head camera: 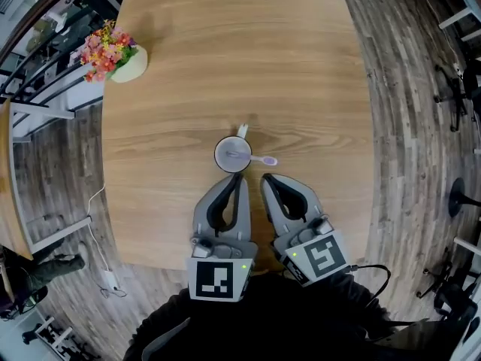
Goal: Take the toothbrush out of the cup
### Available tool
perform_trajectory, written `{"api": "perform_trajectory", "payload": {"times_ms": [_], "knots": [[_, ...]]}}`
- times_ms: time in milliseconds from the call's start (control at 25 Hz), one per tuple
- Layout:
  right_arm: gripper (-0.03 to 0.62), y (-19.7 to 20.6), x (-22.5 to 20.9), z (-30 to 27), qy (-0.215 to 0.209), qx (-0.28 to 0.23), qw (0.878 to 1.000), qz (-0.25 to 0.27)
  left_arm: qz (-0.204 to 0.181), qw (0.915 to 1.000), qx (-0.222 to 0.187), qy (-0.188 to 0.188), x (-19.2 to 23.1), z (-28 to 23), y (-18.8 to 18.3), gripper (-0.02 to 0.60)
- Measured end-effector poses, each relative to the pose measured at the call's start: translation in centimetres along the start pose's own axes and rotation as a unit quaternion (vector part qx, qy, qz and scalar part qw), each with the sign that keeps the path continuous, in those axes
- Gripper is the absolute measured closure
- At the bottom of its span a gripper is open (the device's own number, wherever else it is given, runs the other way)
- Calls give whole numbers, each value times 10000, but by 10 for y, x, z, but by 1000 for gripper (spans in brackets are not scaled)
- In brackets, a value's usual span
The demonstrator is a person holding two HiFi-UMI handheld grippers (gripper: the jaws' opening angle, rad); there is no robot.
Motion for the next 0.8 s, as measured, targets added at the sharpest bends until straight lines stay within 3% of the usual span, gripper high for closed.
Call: {"api": "perform_trajectory", "payload": {"times_ms": [200, 320, 480, 800], "knots": [[592, 16, -12, -10, 54, 162, 9996, -231, -58, 9999, 142, 8, 3, -11, 9, 574], [510, 19, -18, -14, -13, 212, 9993, -316, -41, 9998, 200, 22, 4, -16, 12, 574], [462, 20, -23, -19, -108, 252, 9989, -379, -57, 9997, 257, 22, 2, -21, 14, 574], [457, 14, -34, -34, -210, 318, 9987, -341, -41, 9994, 313, -115, 6, -31, 14, 574]]}}
Point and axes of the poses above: the fingertips, and each gripper's own axes: z backward along the fingers, x to its left, y out of its underside, the point moved 10 cm from there along z, backward along the fingers, and after that the axes turned 14 degrees about -y, right-handed, at the moved point
